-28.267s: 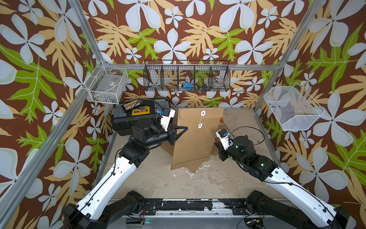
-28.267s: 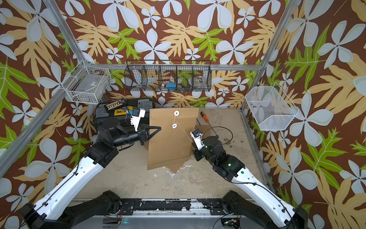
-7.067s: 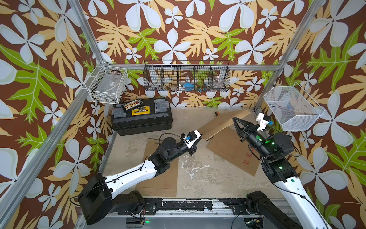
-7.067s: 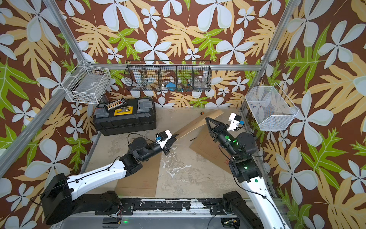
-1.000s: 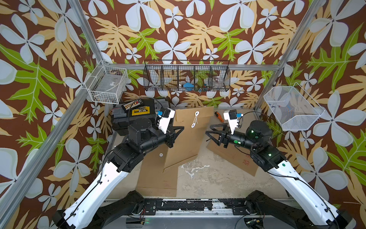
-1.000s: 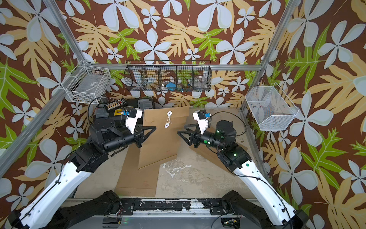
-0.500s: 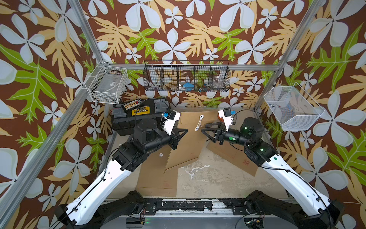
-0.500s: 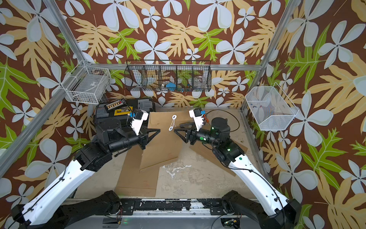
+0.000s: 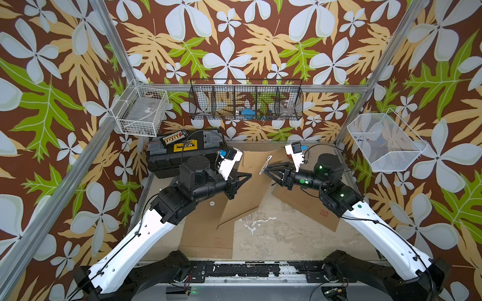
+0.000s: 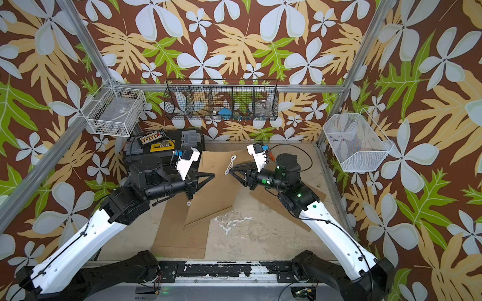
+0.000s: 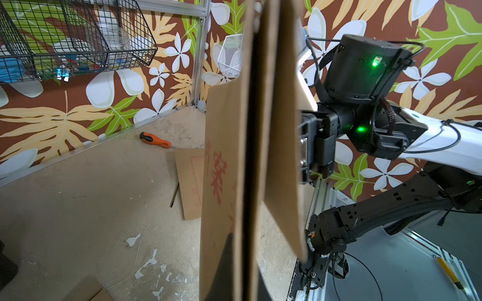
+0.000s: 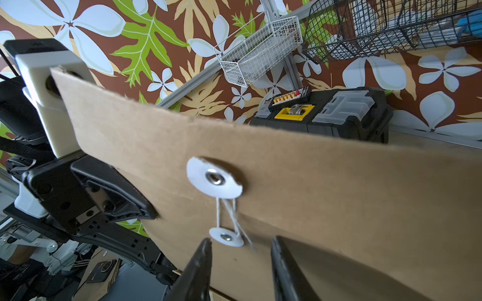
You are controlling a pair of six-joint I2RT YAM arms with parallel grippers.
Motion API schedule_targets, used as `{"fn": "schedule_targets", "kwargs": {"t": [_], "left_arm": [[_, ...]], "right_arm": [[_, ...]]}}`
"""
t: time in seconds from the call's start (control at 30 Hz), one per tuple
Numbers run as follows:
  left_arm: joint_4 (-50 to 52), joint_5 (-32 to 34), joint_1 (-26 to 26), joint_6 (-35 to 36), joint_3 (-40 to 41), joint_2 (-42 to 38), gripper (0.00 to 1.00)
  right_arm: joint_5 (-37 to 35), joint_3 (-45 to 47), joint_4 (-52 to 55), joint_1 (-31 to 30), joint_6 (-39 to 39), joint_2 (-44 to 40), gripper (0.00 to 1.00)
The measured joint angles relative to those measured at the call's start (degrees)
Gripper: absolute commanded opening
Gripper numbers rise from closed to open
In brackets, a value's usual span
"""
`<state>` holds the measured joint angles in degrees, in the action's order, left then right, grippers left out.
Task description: Open the file bag
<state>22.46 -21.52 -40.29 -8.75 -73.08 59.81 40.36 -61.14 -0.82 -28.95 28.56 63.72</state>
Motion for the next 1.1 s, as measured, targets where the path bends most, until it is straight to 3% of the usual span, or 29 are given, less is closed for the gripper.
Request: {"fn": "schedule_targets", "kwargs": {"t": [0.47,1.0,1.03,1.1], "left_arm": [[0.59,0.13,-0.04,0.04,-0.04,-0.17,0.00],[6.56,8.68,-0.09,3.19,-2.01,-0.13,0.00],[6.88,9.11,-0.11,4.00,-2.32,0.09,0.00],[7.85,9.60,-0.11,4.87,-2.97,0.39,0.00]], "right_arm": [[0.07,0.07,0.11,0.00,0.68,-0.94,0.00],[-0.26,-1.68,7.63,-0.04,-6.16,-3.19,0.00],[-0.04,-1.92,8.13,-0.04,-6.67,-3.13,0.01],[0.76,-2.27,8.81,-0.04,-7.80,-2.78,0.15]]}}
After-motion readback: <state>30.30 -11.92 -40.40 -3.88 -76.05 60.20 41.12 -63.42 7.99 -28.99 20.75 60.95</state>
